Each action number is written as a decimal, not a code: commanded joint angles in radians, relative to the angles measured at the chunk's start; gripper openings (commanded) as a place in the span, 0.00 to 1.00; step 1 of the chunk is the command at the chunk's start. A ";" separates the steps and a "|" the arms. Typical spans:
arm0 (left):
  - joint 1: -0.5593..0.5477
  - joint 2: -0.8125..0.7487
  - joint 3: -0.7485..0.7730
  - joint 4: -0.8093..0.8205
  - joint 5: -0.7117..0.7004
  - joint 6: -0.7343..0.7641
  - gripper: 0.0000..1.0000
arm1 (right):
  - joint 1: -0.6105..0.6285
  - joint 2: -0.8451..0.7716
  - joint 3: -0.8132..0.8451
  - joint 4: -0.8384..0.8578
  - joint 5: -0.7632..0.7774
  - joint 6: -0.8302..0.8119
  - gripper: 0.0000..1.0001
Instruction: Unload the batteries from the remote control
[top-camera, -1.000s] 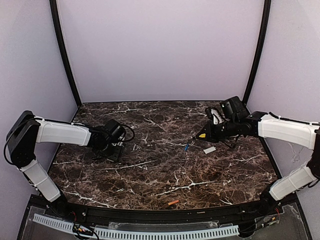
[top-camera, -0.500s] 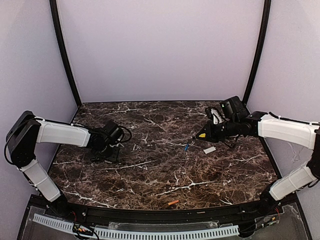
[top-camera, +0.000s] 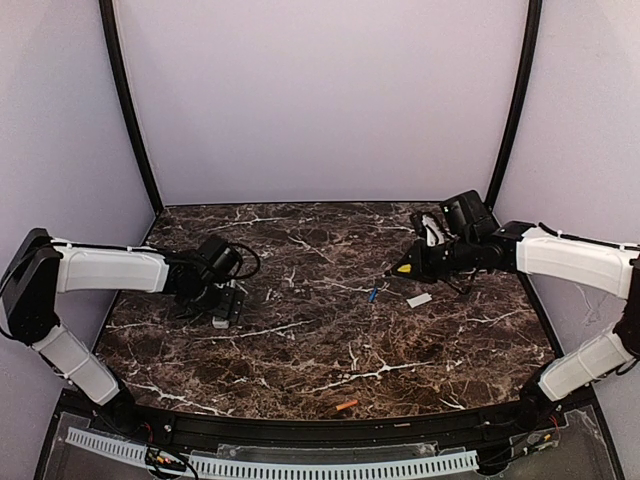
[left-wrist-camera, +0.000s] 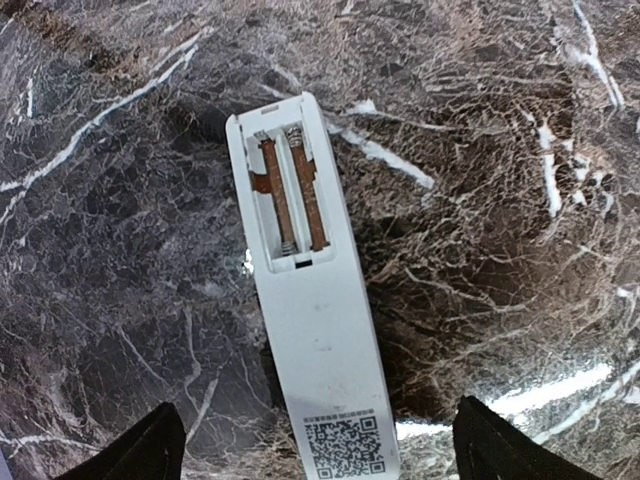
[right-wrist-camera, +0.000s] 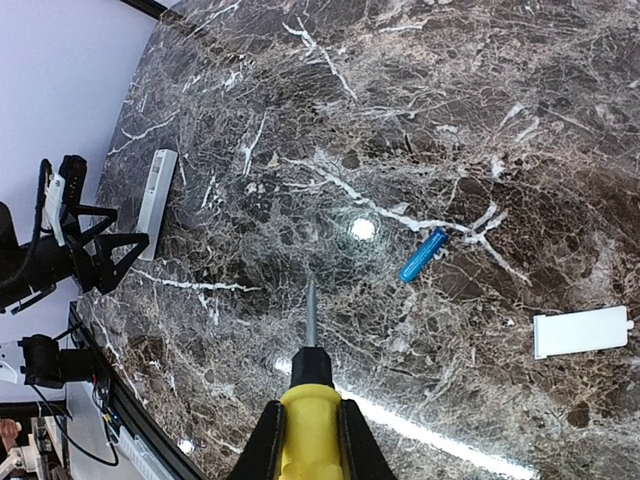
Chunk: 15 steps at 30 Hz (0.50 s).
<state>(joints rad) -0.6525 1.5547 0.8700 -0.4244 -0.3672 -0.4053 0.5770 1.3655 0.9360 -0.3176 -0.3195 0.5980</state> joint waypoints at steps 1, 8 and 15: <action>0.005 -0.096 0.038 -0.040 -0.005 0.093 0.95 | -0.007 0.011 0.048 0.031 0.000 -0.028 0.00; -0.010 -0.189 0.065 0.045 0.127 0.281 0.93 | -0.007 0.050 0.095 0.031 -0.100 -0.078 0.00; -0.152 -0.187 0.140 0.138 0.230 0.515 0.89 | 0.001 0.130 0.167 0.044 -0.403 -0.131 0.00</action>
<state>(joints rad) -0.7231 1.3685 0.9539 -0.3470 -0.2264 -0.0700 0.5770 1.4601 1.0538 -0.3122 -0.5175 0.5159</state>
